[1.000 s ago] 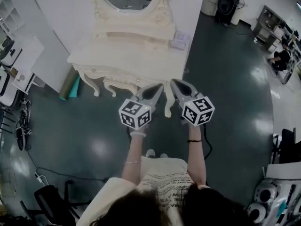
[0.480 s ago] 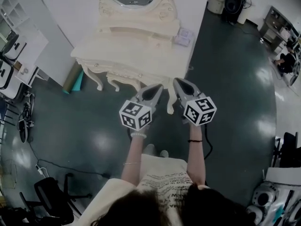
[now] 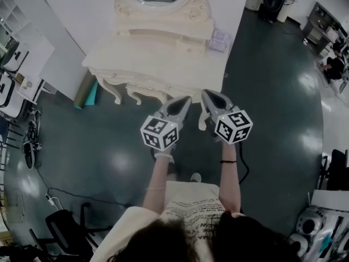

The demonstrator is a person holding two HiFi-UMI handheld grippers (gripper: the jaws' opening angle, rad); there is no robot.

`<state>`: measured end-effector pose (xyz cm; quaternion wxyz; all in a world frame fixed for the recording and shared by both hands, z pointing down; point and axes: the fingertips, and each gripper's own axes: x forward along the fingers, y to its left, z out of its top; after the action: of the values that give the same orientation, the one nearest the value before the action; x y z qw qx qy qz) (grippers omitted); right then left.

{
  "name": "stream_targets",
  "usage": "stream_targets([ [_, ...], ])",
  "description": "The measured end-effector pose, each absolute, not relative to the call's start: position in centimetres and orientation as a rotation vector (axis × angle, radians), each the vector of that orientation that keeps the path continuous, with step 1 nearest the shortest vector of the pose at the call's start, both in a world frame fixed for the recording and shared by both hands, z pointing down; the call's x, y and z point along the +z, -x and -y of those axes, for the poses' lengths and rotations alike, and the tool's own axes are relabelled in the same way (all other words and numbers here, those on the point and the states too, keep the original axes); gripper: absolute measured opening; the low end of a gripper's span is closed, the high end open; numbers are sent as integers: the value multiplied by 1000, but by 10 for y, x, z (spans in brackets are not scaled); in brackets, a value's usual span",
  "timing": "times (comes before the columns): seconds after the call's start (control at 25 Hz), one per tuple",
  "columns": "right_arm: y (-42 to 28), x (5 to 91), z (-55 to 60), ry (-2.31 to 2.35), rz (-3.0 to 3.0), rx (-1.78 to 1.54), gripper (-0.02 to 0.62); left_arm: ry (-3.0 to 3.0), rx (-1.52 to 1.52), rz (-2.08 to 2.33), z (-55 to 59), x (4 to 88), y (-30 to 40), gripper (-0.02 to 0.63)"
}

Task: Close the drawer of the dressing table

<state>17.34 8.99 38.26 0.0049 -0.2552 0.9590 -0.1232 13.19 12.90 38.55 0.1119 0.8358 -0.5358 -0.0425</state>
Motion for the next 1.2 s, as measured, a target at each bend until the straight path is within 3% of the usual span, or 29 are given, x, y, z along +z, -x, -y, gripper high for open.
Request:
stream_targets([
  [1.2,-57,405,-28,975,-2972,-416,3,-2532,-123,1400,-56,399,-7,-2],
])
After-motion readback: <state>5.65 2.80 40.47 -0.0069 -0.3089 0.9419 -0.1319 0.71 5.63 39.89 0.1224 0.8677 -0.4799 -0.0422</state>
